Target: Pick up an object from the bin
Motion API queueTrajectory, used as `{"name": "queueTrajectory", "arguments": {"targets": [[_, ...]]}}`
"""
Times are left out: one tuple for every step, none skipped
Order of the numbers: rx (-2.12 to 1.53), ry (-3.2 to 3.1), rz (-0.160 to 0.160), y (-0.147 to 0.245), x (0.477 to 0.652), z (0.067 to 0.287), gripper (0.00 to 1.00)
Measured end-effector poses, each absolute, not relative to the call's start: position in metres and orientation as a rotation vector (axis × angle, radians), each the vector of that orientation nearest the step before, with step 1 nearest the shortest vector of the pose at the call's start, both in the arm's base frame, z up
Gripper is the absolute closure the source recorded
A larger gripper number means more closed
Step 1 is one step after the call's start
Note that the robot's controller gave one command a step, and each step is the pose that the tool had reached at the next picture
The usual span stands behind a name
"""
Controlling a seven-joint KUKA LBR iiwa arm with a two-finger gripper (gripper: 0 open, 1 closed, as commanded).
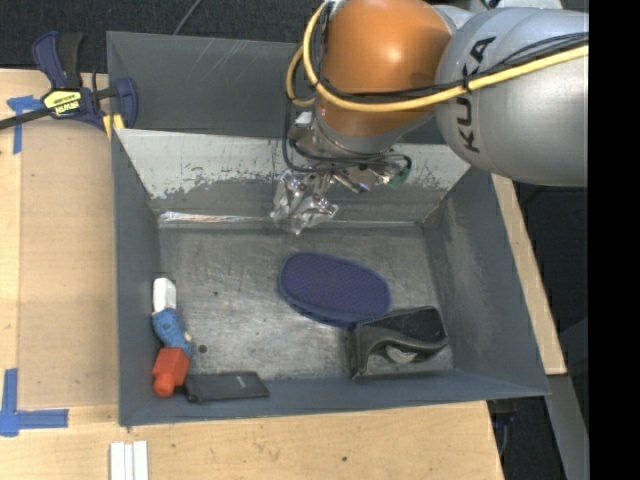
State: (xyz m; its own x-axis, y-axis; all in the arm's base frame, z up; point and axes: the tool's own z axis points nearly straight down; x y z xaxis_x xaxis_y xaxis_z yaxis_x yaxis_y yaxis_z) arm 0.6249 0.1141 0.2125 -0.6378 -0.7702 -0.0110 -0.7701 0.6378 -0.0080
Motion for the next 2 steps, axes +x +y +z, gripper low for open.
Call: {"name": "queueTrajectory", "arguments": {"targets": [[-1.439, 2.8, 0.003, 0.0644, 0.5918, 0.1228, 1.0], [-1.437, 2.79, 0.0, 0.0674, 0.5945, 0.1279, 0.0]]}}
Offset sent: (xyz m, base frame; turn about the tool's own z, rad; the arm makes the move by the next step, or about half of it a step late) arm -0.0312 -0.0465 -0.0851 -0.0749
